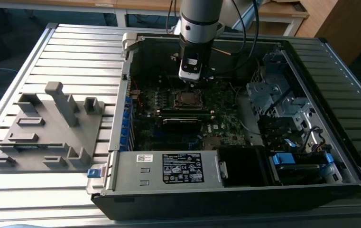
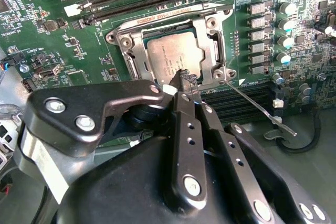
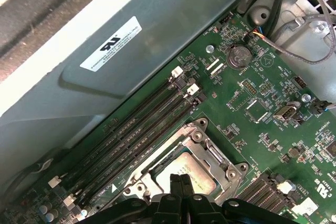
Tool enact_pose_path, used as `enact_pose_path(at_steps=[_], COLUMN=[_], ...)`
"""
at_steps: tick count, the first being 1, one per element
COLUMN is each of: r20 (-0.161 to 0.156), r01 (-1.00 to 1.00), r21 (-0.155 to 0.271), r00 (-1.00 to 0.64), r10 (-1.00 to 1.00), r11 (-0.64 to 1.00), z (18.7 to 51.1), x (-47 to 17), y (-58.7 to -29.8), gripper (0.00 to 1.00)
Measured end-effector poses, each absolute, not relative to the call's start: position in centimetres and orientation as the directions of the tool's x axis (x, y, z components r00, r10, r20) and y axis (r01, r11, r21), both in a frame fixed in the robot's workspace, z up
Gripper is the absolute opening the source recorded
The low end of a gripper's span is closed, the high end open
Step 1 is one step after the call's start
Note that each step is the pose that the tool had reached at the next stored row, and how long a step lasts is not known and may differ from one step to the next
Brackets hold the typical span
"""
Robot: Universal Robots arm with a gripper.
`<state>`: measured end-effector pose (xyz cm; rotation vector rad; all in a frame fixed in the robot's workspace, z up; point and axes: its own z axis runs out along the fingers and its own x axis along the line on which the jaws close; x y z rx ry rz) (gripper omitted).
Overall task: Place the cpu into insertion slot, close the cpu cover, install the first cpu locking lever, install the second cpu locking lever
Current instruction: 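Close the cpu cover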
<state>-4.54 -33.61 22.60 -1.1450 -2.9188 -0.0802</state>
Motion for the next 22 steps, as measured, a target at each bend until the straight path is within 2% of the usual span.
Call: enact_pose_path(at_steps=[22], r20=[0.023], r01=[0.643], r21=[0.046], r00=[-0.766], r10=[0.642], r11=[0.765], z=[22.60], x=[-4.54], y=[-33.61], gripper=[0.11])
